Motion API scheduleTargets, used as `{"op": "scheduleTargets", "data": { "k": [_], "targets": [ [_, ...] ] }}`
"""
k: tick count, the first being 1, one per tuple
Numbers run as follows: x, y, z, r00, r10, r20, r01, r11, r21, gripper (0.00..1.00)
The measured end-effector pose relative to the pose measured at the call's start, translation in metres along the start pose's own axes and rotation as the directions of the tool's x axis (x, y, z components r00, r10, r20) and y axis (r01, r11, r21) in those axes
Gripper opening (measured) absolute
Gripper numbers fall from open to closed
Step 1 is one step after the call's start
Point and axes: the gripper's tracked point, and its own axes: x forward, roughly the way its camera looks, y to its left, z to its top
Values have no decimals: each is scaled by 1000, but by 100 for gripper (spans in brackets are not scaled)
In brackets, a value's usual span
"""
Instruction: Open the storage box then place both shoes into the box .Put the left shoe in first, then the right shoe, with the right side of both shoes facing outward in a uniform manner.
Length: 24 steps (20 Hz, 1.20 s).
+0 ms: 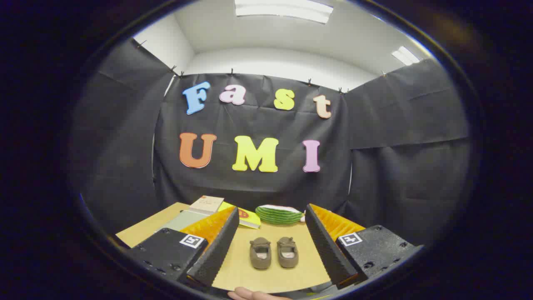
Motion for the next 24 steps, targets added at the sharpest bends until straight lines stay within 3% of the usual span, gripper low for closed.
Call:
{"op": "scheduleTargets", "data": {
  "k": [4,8,15,24],
  "targets": [
    [-2,-4,-1,1000,7,2,-7,1000,-2,100],
    [0,-18,1,999,-36,41,36,999,-1,100],
    [17,-32,-19,999,-44,-9,45,999,31,100],
    [103,-30,-94,976,30,-216,-8,995,102,100]
  ]
}}
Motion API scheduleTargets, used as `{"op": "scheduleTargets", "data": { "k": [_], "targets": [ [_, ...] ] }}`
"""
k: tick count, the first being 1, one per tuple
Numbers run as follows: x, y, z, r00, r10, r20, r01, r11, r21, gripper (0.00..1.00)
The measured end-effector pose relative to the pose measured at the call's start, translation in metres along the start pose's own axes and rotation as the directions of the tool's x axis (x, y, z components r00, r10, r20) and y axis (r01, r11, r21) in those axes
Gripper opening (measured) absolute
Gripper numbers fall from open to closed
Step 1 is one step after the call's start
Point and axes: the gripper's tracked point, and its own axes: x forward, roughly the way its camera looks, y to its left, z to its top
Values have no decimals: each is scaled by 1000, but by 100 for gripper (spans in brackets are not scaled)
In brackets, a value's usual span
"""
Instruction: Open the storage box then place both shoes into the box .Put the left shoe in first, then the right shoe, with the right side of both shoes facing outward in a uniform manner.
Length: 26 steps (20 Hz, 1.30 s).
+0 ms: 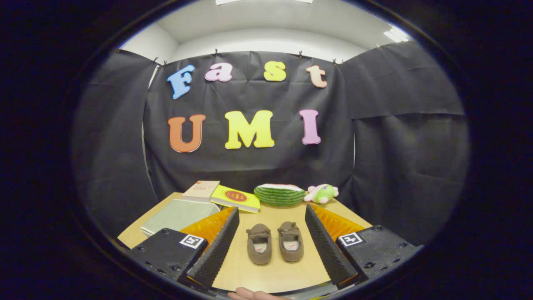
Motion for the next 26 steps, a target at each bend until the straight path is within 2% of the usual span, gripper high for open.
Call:
{"op": "scheduleTargets", "data": {
  "k": [4,8,11,15,17,19,20,22,23,25,26],
  "targets": [
    [57,9,-25,992,64,-107,-59,997,52,100],
    [108,28,-40,965,165,-204,-148,984,97,100],
    [143,49,-50,921,281,-271,-235,953,192,100],
    [179,75,-77,832,428,-353,-324,891,317,100],
    [190,88,-97,769,495,-404,-352,856,378,100],
    [193,103,-105,704,584,-404,-403,797,450,100],
    [201,116,-106,662,635,-398,-431,757,490,100],
    [201,141,-119,536,741,-404,-444,655,611,99],
    [204,148,-121,497,772,-396,-435,617,656,99],
    [205,155,-128,436,812,-388,-438,569,696,99],
    [202,161,-131,389,838,-383,-446,535,718,99]
  ]
}}
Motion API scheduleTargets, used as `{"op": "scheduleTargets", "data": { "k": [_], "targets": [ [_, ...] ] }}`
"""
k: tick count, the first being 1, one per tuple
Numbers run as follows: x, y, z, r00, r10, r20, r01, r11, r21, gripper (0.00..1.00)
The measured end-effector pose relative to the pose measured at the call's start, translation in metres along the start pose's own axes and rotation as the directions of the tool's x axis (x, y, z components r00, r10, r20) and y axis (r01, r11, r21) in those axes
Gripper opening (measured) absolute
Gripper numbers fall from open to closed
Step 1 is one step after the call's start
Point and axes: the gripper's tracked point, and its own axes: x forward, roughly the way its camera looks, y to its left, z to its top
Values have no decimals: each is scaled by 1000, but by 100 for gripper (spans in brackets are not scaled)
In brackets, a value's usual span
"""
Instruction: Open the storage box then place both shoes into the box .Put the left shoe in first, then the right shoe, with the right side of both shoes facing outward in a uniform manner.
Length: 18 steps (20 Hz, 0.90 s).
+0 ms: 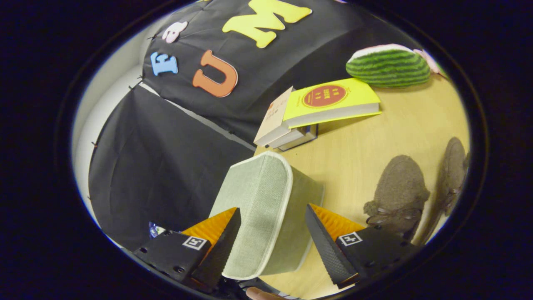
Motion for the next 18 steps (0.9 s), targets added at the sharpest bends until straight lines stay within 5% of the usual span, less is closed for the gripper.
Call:
{"op": "scheduleTargets", "data": {
  "k": [3,7,14,17,18],
  "targets": [
    [17,18,-9,986,150,-77,-141,983,116,98],
    [26,17,-21,971,180,-156,-158,977,143,96],
    [12,22,0,987,134,-88,-116,977,179,35],
    [8,29,3,996,55,-69,-45,989,143,10],
    [7,32,0,997,23,-79,-13,993,118,9]
  ]
}}
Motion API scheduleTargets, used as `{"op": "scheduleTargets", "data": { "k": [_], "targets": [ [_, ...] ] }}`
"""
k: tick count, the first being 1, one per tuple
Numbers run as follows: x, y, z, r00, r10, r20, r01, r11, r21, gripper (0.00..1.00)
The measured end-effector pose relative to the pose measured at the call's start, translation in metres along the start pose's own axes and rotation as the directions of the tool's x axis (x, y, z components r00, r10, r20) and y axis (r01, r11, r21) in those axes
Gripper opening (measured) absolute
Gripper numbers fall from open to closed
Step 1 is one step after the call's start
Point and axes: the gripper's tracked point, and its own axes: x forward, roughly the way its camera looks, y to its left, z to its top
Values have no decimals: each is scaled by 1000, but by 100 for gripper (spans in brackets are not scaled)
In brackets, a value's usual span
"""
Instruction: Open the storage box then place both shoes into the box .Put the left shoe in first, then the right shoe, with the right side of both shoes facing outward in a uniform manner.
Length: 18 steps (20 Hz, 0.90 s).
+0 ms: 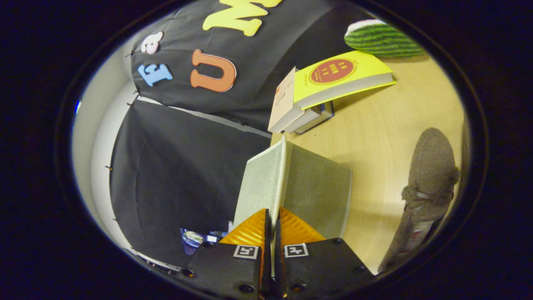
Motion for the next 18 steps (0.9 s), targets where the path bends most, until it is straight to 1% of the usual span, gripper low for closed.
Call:
{"op": "scheduleTargets", "data": {
  "k": [2,4,8,11,14,17,18],
  "targets": [
    [-3,17,0,999,-33,13,34,999,-41,8],
    [-8,47,-2,999,-28,26,30,997,-68,8],
    [-14,100,-8,997,-53,53,60,988,-141,8],
    [-10,141,-15,994,-73,81,89,974,-206,8],
    [-1,174,-24,989,-114,92,135,956,-260,8],
    [17,197,-27,976,-173,134,204,942,-269,8],
    [25,204,-24,969,-184,166,224,937,-269,8]
  ]
}}
